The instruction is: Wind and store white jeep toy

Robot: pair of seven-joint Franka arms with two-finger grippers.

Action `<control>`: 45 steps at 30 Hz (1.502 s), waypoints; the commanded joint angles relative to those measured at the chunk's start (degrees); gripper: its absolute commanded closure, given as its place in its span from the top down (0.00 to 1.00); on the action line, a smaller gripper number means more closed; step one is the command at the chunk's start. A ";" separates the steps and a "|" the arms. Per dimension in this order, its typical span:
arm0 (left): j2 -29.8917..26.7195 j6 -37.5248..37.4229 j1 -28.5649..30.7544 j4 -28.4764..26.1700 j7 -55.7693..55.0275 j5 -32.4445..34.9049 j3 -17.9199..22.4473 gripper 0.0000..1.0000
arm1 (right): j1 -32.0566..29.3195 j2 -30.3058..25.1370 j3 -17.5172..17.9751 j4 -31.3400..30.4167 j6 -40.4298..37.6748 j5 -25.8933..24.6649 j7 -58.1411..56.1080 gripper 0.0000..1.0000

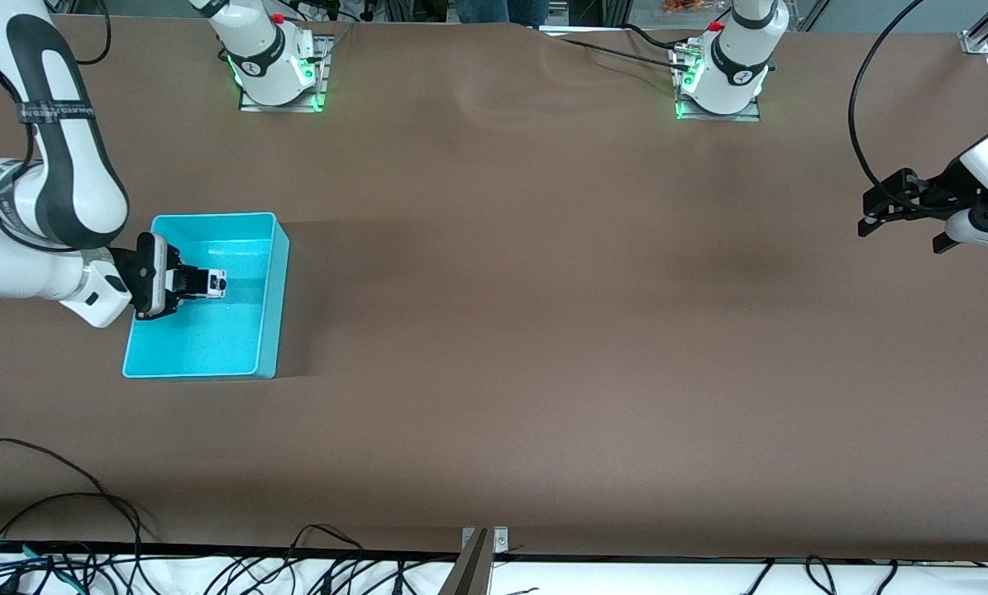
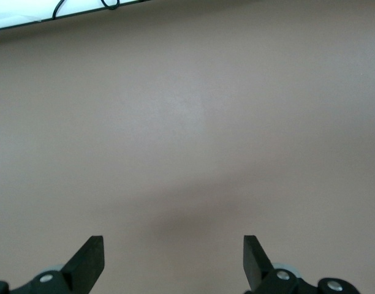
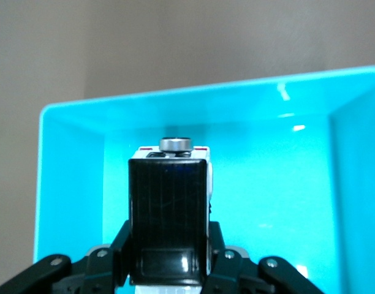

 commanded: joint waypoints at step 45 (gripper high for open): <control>2.10 -0.01 0.03 2.78 0.29 0.86 0.04 1.00 | 0.50 -2.41 1.39 5.38 -5.83 1.34 8.39 1.00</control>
